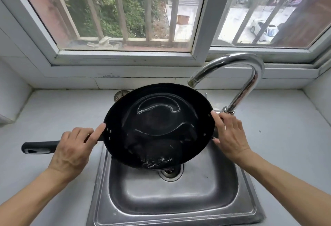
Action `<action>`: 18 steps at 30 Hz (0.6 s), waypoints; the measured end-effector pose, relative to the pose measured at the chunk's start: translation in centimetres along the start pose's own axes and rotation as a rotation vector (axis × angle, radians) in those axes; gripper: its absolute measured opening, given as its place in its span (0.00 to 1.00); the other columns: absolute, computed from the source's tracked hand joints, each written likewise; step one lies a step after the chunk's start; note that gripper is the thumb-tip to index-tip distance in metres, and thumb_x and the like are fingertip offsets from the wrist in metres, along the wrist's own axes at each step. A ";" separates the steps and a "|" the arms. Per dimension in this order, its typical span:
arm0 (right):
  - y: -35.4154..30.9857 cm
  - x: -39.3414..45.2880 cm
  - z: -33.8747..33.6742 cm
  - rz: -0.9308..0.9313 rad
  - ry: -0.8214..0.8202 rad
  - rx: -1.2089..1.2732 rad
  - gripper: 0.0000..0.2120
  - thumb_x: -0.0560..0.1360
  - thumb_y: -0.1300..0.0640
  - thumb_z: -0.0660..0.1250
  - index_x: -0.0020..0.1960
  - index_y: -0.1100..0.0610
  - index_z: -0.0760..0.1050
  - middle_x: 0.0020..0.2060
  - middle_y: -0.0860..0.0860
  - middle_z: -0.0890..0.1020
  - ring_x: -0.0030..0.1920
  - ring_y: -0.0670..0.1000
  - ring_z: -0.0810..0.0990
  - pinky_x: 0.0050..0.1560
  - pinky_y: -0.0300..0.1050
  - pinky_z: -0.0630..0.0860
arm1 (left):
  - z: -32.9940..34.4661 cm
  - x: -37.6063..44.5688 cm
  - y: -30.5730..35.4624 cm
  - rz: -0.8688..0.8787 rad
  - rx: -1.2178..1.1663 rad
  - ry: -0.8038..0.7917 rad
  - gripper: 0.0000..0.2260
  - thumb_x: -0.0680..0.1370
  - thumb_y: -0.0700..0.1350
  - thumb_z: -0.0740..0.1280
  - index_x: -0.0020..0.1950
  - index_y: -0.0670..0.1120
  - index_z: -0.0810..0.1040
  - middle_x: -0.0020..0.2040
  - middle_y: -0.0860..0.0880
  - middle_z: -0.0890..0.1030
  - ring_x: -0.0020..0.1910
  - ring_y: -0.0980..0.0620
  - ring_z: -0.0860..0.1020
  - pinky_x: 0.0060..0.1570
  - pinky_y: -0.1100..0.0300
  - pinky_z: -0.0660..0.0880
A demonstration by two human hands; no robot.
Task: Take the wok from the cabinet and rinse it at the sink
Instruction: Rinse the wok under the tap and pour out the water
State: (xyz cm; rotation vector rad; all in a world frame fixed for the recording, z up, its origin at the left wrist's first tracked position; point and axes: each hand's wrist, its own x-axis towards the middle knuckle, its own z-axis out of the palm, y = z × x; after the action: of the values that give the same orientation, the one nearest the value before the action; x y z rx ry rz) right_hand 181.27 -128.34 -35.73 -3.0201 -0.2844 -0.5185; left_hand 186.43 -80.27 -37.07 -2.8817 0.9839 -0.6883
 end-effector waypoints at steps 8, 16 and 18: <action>-0.2 -0.5 0.1 -0.021 0.140 0.010 0.49 0.58 0.58 0.81 0.72 0.58 0.60 0.59 0.60 0.68 0.56 0.62 0.70 0.51 0.57 0.70 | -1.1 0.3 0.2 0.008 0.006 0.075 0.28 0.76 0.36 0.63 0.75 0.45 0.63 0.47 0.41 0.78 0.40 0.39 0.73 0.35 0.48 0.62; -1.0 -0.9 -0.5 -0.001 0.215 0.002 0.51 0.54 0.59 0.83 0.72 0.59 0.61 0.59 0.59 0.67 0.56 0.62 0.69 0.50 0.58 0.70 | -2.5 1.0 -0.4 0.022 0.015 0.122 0.26 0.77 0.38 0.63 0.74 0.46 0.64 0.47 0.42 0.78 0.40 0.39 0.73 0.36 0.48 0.63; -1.1 -0.9 -0.5 0.000 0.226 0.003 0.51 0.54 0.59 0.83 0.72 0.59 0.61 0.60 0.59 0.66 0.56 0.62 0.69 0.50 0.58 0.70 | -2.8 0.9 -0.5 0.027 0.021 0.126 0.26 0.77 0.38 0.63 0.74 0.46 0.64 0.47 0.41 0.78 0.40 0.38 0.73 0.36 0.47 0.63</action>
State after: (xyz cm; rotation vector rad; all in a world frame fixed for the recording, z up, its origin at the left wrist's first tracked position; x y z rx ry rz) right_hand 180.04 -127.45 -35.50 -2.9210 -0.2697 -0.8494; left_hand 186.25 -80.04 -34.11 -2.8315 1.0202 -0.8824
